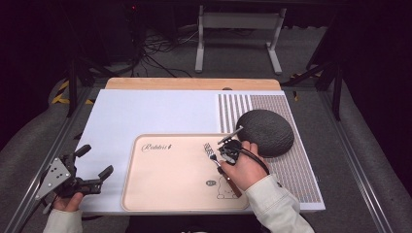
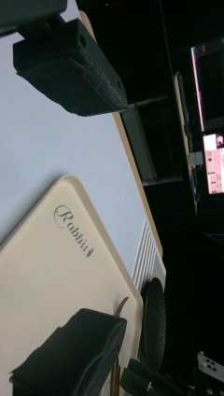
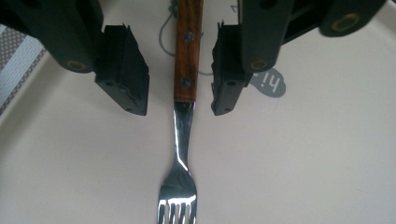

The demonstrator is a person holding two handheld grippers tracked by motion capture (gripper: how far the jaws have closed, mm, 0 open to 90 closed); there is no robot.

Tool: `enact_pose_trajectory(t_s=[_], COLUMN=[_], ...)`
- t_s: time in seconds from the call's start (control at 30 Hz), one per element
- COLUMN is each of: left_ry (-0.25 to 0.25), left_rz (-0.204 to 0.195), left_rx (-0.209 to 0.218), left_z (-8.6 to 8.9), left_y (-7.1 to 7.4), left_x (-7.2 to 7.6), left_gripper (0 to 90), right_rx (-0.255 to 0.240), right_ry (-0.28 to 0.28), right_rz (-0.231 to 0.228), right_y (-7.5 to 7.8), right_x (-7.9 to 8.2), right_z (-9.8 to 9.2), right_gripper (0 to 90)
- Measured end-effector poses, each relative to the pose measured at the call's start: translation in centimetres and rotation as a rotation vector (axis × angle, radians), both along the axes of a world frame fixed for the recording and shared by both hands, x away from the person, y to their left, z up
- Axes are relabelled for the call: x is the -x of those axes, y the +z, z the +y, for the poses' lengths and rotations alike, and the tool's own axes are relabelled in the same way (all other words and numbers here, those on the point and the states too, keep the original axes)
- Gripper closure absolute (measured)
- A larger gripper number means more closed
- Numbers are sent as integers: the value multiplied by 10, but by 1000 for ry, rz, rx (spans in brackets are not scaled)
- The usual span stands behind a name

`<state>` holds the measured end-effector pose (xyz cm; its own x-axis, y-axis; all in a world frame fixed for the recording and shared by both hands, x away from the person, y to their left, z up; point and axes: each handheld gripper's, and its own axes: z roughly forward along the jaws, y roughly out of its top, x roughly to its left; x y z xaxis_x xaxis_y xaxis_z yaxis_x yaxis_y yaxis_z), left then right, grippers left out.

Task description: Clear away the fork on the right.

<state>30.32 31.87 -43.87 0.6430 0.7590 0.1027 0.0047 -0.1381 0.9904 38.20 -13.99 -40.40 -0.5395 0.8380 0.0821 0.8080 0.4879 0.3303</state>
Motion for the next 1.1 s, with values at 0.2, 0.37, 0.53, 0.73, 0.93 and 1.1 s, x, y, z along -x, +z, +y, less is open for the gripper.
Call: enact_pose_trajectory(t_s=[0.2,0.37,0.53,0.73,0.93,1.1], left_ry=[0,-1,2,0,-1,-1], left_rz=[0,1,0,0,-3,0], left_rx=[-1,-2,-1,-1,-2,-2], left_z=[0,0,0,0,0,0], left_y=[0,0,0,0,0,0], left_x=[0,0,0,0,0,0], left_gripper=[13,13,13,13,13,14], right_rx=[-67,-124,-158,-177,-197,-187], right_ry=[106,196,332,457,518,575], right_rz=[-117,-222,-321,-348,-369,-367], right_y=[14,23,27,28,24,21], right_x=[-2,-5,-11,-18,-25,-28], right_z=[2,4,9,14,18,21], right_gripper=[355,222,194,106,95,137])
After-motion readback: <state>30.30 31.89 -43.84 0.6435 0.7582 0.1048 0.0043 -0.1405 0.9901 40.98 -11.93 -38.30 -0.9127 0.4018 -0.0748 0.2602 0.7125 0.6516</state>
